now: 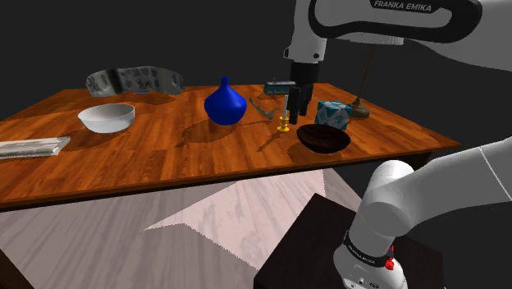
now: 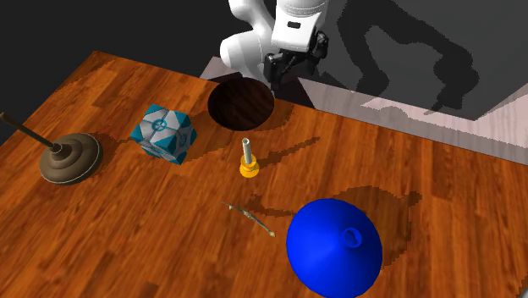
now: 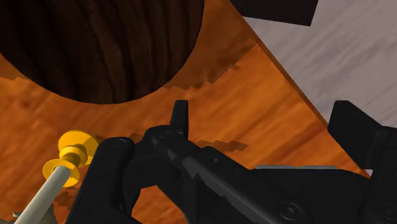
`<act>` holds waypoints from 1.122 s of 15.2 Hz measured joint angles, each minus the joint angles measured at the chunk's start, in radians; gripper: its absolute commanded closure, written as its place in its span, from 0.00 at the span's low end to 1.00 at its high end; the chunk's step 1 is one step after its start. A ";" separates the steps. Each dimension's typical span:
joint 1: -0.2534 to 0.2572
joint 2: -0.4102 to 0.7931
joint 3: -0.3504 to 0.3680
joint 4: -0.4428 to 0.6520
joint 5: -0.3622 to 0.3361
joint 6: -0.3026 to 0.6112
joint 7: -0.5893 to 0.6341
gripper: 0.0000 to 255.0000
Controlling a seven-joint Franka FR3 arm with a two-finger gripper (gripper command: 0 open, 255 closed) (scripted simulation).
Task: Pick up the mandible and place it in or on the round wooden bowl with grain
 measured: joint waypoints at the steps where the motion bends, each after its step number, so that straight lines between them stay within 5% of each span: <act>1: 0.000 0.000 0.000 0.000 0.000 0.000 0.000 0.00; 12: 0.028 0.294 -0.224 0.177 -0.093 0.073 -0.403 0.00; 17: 0.044 0.503 -0.320 0.353 -0.080 0.079 -0.613 0.00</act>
